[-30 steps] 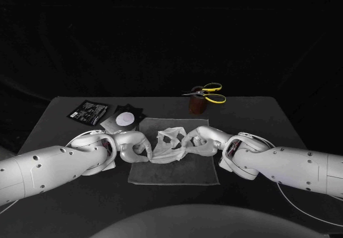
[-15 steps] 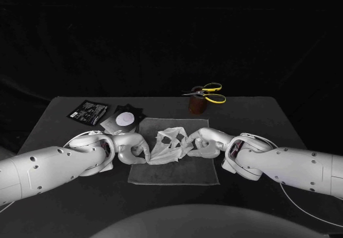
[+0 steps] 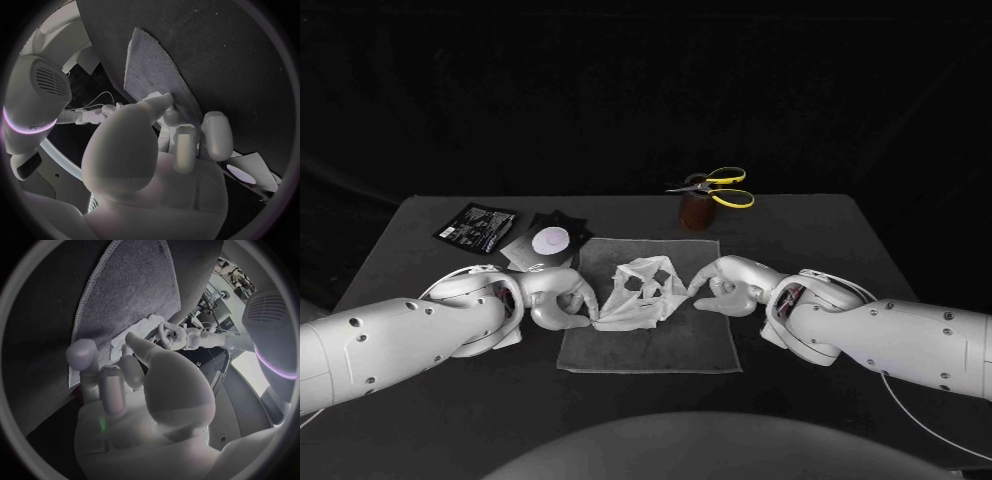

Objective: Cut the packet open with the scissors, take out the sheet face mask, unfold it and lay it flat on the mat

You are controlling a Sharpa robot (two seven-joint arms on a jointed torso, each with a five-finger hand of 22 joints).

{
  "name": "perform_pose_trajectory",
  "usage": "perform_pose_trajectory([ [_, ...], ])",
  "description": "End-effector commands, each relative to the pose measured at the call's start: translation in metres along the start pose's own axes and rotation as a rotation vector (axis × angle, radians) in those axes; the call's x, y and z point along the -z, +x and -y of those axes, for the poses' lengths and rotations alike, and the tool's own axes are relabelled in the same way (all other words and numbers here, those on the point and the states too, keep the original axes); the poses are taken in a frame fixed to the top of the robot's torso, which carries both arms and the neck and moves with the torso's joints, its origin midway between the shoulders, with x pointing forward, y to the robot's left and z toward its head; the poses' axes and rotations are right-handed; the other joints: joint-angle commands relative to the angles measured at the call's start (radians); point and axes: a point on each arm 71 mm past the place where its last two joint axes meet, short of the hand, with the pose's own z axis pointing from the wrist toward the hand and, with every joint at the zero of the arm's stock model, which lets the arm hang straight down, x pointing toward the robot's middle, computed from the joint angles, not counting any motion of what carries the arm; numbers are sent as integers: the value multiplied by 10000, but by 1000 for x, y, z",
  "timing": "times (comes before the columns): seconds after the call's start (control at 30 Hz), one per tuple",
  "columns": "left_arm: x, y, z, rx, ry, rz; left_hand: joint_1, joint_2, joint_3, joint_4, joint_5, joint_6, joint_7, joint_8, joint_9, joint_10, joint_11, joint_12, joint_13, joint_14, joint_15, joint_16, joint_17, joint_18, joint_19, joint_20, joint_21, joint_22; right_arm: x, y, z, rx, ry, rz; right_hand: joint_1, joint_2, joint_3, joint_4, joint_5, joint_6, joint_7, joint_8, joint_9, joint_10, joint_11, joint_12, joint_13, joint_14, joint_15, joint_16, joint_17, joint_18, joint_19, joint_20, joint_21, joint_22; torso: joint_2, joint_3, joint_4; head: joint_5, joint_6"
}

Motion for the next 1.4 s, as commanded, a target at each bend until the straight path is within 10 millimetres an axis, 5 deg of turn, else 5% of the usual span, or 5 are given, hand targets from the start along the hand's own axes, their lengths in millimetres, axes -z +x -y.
perform_pose_trajectory([
  [0.03,0,-1,1,336,169,140,-117,-286,-162,43,13,-264,17,-216,-139,-1099,14,-1044,-1454,455,93,-104,1144,-40,-196,22,-169,48,-2,-1,-1,388,266,413,-97,89,-30,21,38,106,3,-26,-30,94,9,76,59,659,-54,39,980,-22,87,11,96,996,-3,-6,-6,-29,0],
  [0.37,0,-1,2,476,294,222,-217,-708,-737,58,15,-947,11,-638,-371,-1294,88,-1837,-1982,239,170,-224,756,35,-458,110,-444,-220,-16,7,-8,351,456,370,-341,129,-115,220,28,129,-1,-172,-133,304,5,360,310,697,-61,93,1083,-58,197,-2,305,1044,19,-20,33,-55,0],
  [0.93,18,-18,-7,3041,467,1272,-19,-447,-2015,232,17,-1098,124,-707,-549,-1618,210,-1815,-2047,-400,288,-600,-388,264,-1246,216,-1285,-1064,-30,15,-19,164,293,170,-428,67,-186,287,18,4,47,-356,-230,326,42,408,344,703,-36,99,1088,-54,195,7,253,1030,6,-15,11,-45,0],
  [1.33,13,-32,0,4691,716,2183,158,91,-2112,934,16,-838,461,-593,-717,-2253,578,-2834,-2886,-1868,599,-1688,-2907,687,-2683,493,-3176,-2884,-35,19,-21,198,289,-238,-468,27,-229,313,10,-14,65,-407,-256,311,61,401,335,699,-22,93,1075,-44,172,16,179,1011,15,-15,4,-20,0],
  [1.4,9,-33,3,4366,711,2311,234,33,-1854,1059,21,-872,555,-614,-785,-2590,752,-3529,-3381,-2974,726,-2595,-4695,961,-3730,603,-4496,-4141,-35,20,-21,194,268,-262,-479,22,-239,320,8,-4,65,-408,-257,317,63,413,346,701,-20,96,1083,-43,170,17,174,1010,17,-14,8,-4,0],
])
